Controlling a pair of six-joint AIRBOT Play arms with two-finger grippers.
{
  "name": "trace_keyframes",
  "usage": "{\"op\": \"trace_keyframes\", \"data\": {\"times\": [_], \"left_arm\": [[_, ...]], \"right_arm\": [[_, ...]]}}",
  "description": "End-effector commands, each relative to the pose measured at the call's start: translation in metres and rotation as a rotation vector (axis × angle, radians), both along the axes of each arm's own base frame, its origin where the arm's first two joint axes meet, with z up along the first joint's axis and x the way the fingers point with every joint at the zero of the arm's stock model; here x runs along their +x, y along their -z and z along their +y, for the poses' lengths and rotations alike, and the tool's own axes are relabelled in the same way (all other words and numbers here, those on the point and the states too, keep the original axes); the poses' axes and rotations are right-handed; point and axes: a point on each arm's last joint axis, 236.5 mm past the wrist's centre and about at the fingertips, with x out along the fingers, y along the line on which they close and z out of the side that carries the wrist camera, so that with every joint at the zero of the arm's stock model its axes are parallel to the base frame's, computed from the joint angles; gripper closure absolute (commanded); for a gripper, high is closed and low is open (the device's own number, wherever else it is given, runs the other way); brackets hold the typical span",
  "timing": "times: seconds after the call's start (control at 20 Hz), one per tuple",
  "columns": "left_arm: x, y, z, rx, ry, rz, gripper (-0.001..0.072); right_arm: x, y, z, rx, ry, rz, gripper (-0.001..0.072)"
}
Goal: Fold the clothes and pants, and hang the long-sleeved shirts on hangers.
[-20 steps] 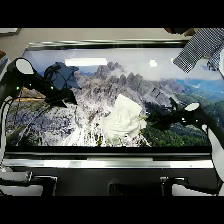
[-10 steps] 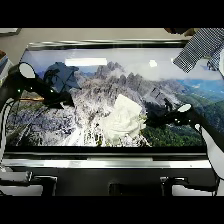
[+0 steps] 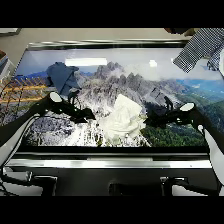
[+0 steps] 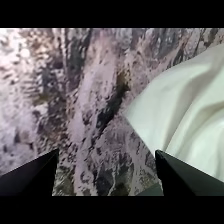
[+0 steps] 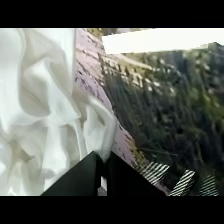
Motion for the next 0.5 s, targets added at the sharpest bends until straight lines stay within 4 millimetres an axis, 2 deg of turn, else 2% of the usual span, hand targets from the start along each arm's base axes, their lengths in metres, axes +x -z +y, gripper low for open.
{"op": "trace_keyframes", "data": {"times": [0.0, 0.25, 0.4, 0.45], "left_arm": [[0.000, 0.016, -0.027, -0.009, -0.006, -0.032, 0.0040], [0.016, 0.012, -0.037, -0.047, -0.075, -0.069, 0.0048], [0.010, 0.018, -0.045, -0.047, -0.061, -0.054, 0.0247], [0.008, 0.020, -0.050, -0.054, -0.060, -0.046, 0.0263]], "right_arm": [[-0.010, -0.004, 0.006, 0.025, -0.030, 0.030, 0.0678], [-0.012, -0.009, 0.006, 0.028, -0.037, 0.022, 0.0678], [-0.006, -0.016, 0.005, 0.018, -0.026, -0.012, 0.0678], [-0.006, -0.018, 0.004, 0.015, -0.026, -0.022, 0.0678]]}}
